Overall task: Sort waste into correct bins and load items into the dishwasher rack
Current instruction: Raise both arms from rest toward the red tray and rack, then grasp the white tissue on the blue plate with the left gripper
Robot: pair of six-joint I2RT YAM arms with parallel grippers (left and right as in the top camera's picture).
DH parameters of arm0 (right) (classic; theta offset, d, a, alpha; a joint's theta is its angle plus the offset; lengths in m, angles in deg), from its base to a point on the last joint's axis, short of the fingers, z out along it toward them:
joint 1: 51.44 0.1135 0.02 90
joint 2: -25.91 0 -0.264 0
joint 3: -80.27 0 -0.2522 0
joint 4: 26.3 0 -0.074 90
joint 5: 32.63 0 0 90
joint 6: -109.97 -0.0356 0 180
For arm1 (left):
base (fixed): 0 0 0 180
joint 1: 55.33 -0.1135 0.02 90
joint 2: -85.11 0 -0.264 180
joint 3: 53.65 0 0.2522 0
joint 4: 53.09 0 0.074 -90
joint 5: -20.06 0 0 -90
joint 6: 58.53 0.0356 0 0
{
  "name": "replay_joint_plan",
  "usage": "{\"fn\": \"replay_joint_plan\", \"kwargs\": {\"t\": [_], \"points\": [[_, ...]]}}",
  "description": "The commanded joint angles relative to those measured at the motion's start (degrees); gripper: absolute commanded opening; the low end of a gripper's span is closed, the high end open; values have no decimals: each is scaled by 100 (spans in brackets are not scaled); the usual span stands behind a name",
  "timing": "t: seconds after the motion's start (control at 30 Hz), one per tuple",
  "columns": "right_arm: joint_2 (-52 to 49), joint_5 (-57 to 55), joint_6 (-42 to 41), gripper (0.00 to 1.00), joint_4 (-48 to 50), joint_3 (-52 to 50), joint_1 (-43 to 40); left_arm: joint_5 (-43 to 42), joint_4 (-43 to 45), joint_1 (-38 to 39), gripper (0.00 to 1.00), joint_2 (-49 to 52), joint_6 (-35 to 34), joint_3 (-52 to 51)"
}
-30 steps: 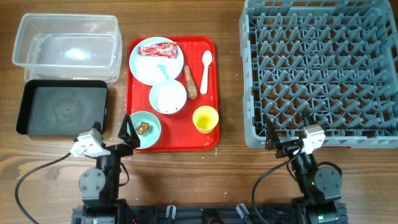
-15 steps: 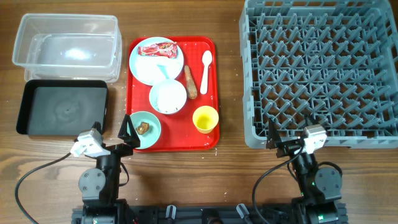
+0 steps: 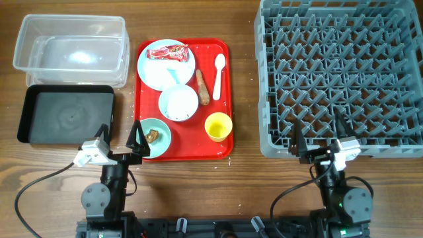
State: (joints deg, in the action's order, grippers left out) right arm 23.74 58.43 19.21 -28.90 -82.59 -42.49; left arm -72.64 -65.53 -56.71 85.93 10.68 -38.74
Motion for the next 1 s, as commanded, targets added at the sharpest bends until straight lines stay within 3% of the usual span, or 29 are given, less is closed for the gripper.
{"fn": "replay_joint_plan", "kwargs": {"t": [0.0, 0.17, 0.33, 0.43, 0.6, 0.73, 0.97], "points": [[-433, 7, 557, 99, 17, 756, -4, -98, 42, 31, 100, 166, 111, 579], [-1698, 210, 675, 100, -160, 2114, -2, -94, -127, 31, 100, 1255, 118, 1740], [-3112, 350, 675, 100, -1497, 3954, -4, -350, -645, 37, 100, 3440, 813, 3574], [-3805, 352, 671, 100, -2402, 4924, -4, -509, -1484, 44, 100, 5016, 988, 5045], [-4841, 352, 658, 100, -3816, 6186, -4, -748, -3777, 437, 100, 7947, 1467, 8115], [-5410, 599, 667, 100, -4426, 6498, -2, -195, -5399, 828, 100, 9860, 1462, 10085], [-6301, 1274, 654, 100, -5025, 6476, -2, -970, -5211, 879, 100, 11335, 1438, 10183]]}}
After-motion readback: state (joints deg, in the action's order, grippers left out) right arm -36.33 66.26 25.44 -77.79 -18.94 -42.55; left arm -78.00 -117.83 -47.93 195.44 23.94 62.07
